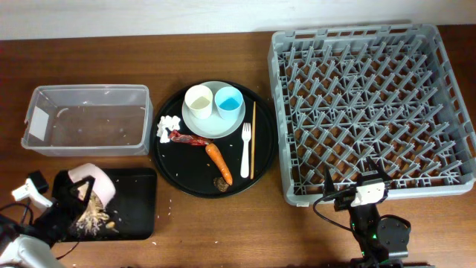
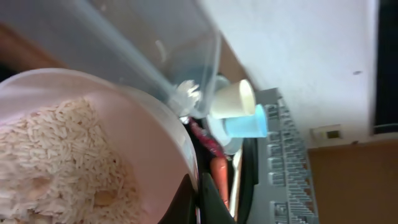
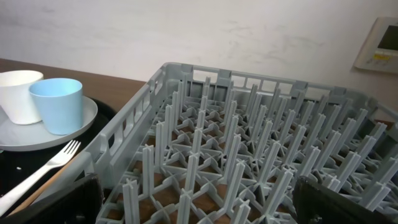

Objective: Sort waste into correct bins and load items into the dishwasher rack
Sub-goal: 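Carry the pink bowl to the black tray and tip out the rice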

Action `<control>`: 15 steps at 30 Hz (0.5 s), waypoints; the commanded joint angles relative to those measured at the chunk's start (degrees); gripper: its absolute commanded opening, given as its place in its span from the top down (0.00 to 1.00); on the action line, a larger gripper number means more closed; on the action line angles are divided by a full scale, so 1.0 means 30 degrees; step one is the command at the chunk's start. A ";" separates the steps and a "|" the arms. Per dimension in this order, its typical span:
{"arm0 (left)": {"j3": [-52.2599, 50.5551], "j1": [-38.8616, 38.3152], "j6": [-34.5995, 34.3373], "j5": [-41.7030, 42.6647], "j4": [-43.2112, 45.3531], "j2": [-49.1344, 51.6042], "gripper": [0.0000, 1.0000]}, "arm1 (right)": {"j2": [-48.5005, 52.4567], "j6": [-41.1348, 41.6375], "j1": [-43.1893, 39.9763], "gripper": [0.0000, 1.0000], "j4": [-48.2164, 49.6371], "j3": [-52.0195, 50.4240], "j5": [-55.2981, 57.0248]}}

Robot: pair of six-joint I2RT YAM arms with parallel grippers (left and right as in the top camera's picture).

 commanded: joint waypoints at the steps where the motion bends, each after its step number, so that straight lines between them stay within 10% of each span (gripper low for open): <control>1: -0.0058 0.0284 0.1035 0.1931 -0.0015 -0.0146 1.00 | -0.0124 -0.0109 0.0080 0.01 -0.0087 -0.0102 -0.0036; 15: -0.1319 0.0277 0.3504 0.7271 0.0393 -0.0146 1.00 | -0.0124 -0.0117 0.0080 0.01 -0.0087 -0.0102 -0.0029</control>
